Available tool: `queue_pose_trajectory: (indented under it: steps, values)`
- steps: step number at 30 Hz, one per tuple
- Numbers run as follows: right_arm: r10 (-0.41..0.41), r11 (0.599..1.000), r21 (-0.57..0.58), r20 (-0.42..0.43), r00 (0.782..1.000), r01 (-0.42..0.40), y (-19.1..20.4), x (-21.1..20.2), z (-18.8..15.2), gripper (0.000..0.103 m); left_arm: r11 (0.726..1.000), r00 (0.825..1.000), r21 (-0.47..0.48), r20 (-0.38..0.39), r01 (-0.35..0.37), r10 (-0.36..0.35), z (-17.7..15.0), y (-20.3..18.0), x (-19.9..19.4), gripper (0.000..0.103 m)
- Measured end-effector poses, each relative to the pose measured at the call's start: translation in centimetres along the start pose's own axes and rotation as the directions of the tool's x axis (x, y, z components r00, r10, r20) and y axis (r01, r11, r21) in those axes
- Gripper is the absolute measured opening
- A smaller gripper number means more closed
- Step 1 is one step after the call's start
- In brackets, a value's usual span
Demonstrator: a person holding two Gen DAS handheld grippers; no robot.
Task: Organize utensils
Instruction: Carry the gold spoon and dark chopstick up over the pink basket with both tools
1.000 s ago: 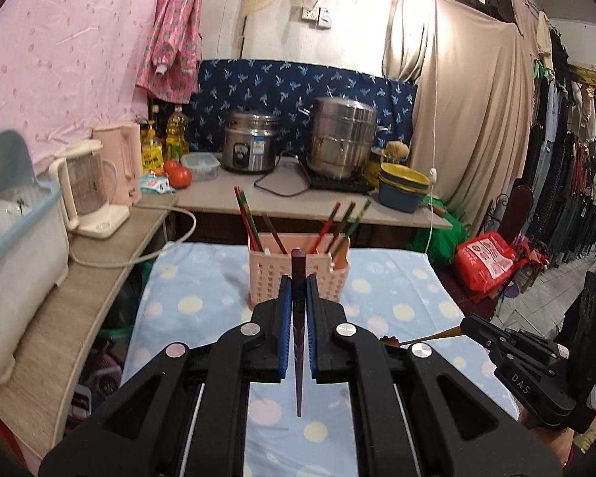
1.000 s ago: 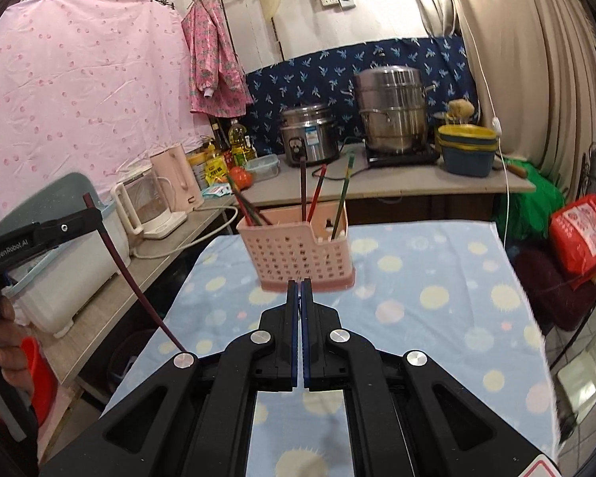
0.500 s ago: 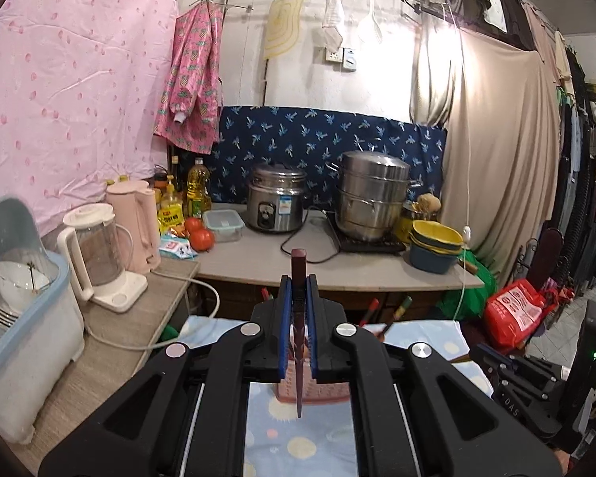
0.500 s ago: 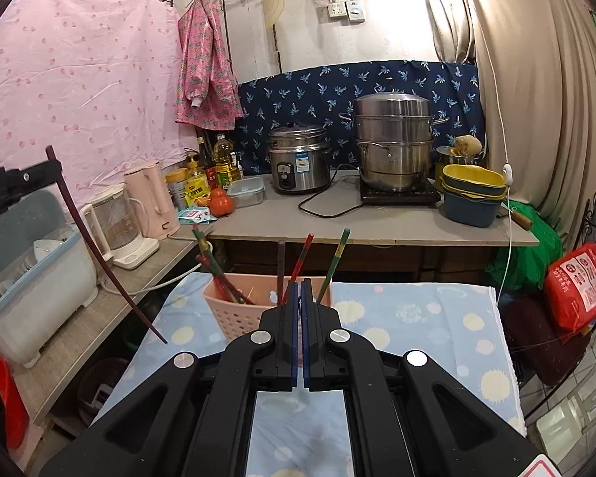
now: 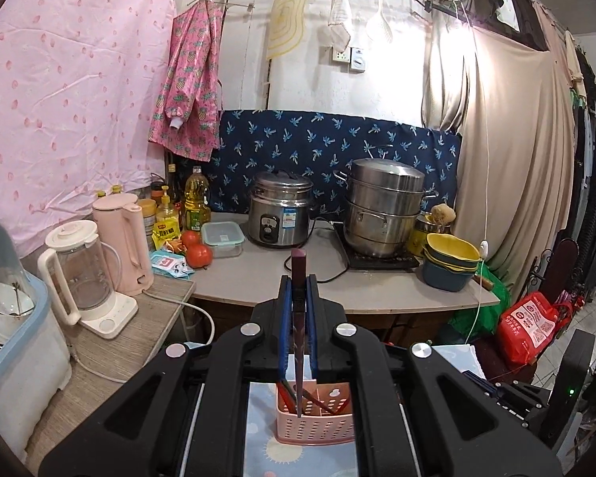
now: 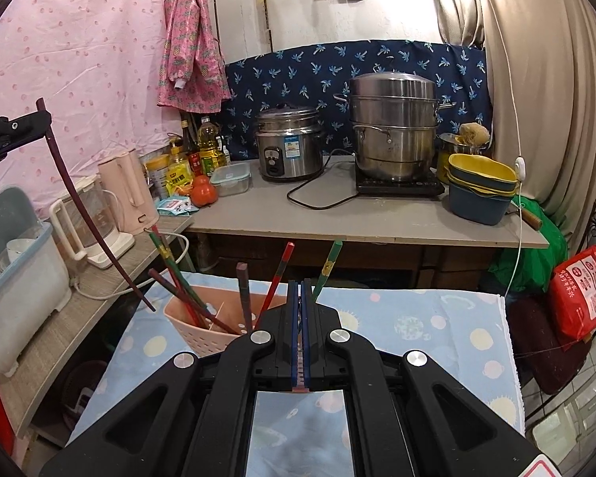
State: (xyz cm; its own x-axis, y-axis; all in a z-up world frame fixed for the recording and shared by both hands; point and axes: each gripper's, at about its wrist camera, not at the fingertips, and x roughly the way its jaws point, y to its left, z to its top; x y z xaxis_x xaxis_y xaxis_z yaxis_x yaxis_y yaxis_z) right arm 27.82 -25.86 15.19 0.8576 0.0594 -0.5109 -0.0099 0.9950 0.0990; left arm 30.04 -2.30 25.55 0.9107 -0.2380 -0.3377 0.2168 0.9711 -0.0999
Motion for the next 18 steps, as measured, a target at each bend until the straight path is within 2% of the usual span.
queue_pose_trajectory:
  steps: [18]
  values:
    - [0.005, 1.0, -0.02, -0.062, 0.998, -0.006, -0.2, 5.3, -0.9, 0.002, 0.998, 0.996, 0.002, -0.067, 0.067, -0.066, -1.8, -2.9, 5.8, 0.007]
